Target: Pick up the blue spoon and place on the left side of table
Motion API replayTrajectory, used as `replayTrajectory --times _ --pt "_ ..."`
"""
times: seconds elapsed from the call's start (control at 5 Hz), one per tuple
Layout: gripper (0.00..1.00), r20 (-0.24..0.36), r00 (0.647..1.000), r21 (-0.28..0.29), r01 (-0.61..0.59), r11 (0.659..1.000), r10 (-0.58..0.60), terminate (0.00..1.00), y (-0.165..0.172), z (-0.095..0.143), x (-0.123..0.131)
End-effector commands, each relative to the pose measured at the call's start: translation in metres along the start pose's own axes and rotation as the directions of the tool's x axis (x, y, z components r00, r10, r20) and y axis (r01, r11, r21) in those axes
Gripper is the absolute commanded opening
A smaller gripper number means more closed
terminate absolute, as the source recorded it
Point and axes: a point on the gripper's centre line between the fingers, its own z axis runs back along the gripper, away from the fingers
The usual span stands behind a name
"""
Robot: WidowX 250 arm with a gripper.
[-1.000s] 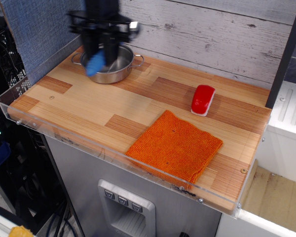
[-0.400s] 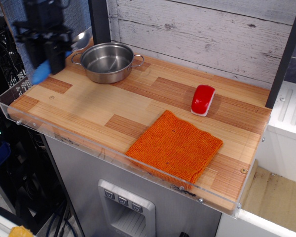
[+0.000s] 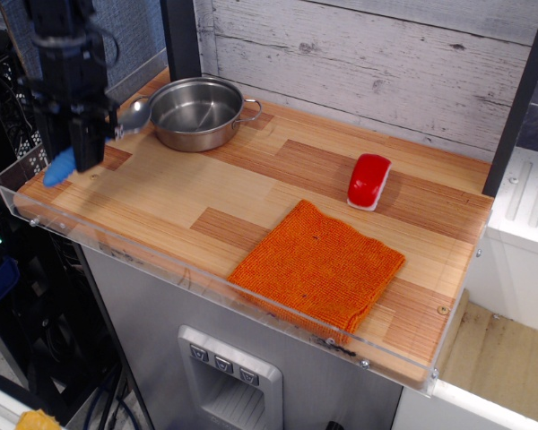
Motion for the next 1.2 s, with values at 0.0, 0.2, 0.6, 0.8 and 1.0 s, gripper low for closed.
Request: replayTrajectory --times 0.0,0.2,0.6,0.8,1.0 --pt "0.0 0.008 1.0 0.032 0.013 0.999 -0.013 0.0 0.027 0.004 0.012" --pt "0.0 0.016 1.0 0.027 0.0 1.0 -0.001 0.0 0.039 0.009 0.013" --pt "1.0 0.0 1.0 0.021 0.001 1.0 -0.001 0.0 0.04 0.014 0.02" --pt "1.0 0.019 0.999 0.037 0.035 0.999 -0.035 0.0 0.035 0.022 0.018" --pt "1.0 0.053 0.997 0.064 0.06 0.996 -0.063 0.0 0.03 0.032 0.012"
